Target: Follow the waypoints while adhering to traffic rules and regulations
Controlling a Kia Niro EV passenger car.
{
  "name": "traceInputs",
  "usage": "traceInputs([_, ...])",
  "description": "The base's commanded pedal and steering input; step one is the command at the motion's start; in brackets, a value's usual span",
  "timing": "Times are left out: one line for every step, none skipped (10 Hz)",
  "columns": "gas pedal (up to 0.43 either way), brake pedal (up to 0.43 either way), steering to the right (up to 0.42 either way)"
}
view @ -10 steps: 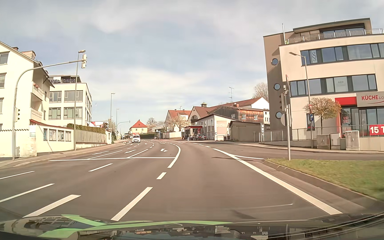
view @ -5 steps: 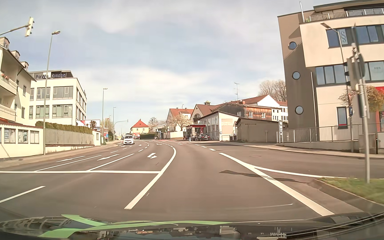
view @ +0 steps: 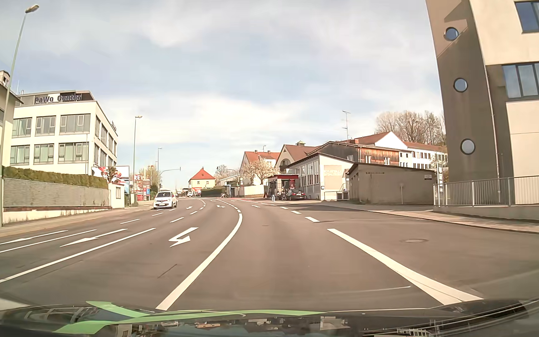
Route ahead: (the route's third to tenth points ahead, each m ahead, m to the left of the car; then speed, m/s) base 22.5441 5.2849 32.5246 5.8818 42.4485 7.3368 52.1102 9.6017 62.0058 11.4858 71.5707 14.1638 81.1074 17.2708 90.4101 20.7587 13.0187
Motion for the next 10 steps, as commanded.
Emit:
traceInputs([0.138, 0.000, -0.023])
traceInputs([0.138, 0.000, -0.023])
traceInputs([0.138, 0.000, -0.024])
traceInputs([0.138, 0.000, -0.024])
traceInputs([0.138, 0.000, -0.025])
traceInputs([0.138, 0.000, -0.026])
traceInputs([0.130, 0.000, -0.028])
traceInputs([0.110, 0.000, -0.029])
traceInputs([0.110, 0.000, -0.029])
traceInputs([0.110, 0.000, -0.029])
